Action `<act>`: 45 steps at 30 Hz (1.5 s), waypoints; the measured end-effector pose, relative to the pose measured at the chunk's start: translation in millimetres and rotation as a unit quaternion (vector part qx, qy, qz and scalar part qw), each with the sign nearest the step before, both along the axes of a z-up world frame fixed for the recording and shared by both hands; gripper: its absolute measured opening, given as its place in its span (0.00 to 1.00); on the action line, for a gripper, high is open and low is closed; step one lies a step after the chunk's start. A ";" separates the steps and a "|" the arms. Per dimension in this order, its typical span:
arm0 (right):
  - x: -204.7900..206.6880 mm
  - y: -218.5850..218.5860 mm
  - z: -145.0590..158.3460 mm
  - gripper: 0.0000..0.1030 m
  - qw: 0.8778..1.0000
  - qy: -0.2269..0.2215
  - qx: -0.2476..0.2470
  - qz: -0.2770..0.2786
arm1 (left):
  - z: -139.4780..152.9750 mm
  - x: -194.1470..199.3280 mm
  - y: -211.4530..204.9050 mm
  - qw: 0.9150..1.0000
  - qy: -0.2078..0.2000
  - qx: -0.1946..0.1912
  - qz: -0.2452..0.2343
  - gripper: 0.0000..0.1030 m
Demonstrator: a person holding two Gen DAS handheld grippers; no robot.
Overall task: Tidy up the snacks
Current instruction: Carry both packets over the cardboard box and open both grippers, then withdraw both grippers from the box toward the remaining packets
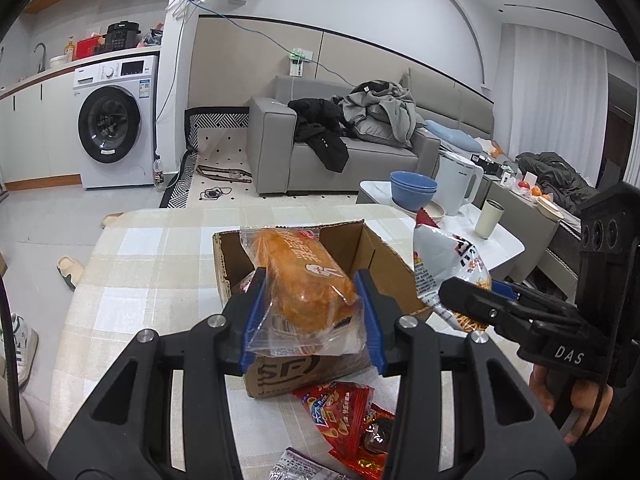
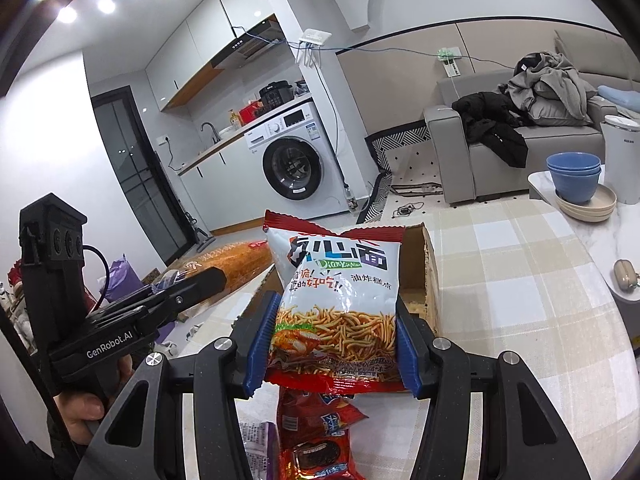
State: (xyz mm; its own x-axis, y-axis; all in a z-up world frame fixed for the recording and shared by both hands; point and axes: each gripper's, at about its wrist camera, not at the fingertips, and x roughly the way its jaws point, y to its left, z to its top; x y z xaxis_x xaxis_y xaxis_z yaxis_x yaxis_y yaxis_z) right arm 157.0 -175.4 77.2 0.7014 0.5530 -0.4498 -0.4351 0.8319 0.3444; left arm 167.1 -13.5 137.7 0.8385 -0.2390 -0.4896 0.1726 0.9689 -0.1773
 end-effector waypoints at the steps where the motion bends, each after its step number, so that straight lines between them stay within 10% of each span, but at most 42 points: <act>1: 2.5 3.0 1.2 0.52 1.000 0.001 -0.004 -0.002 | -2.1 3.0 -0.9 1.000 0.002 0.000 0.000 0.39; 19: 30.4 23.6 -7.2 0.53 0.999 -0.010 -0.041 -0.026 | -29.6 73.2 -16.1 0.999 0.027 0.021 0.006 0.39; 21: 25.3 24.5 -5.2 0.66 0.998 -0.023 -0.052 -0.029 | -32.8 70.2 -15.8 0.999 0.024 0.028 0.003 0.40; 31: 3.2 2.7 -6.4 0.91 0.997 -0.036 -0.061 -0.025 | -35.0 54.3 -10.1 1.000 0.021 0.022 -0.007 0.97; 45: -15.3 -11.2 -19.4 0.99 0.998 -0.001 -0.057 -0.009 | -35.7 -1.0 9.0 0.999 0.027 0.024 0.004 0.99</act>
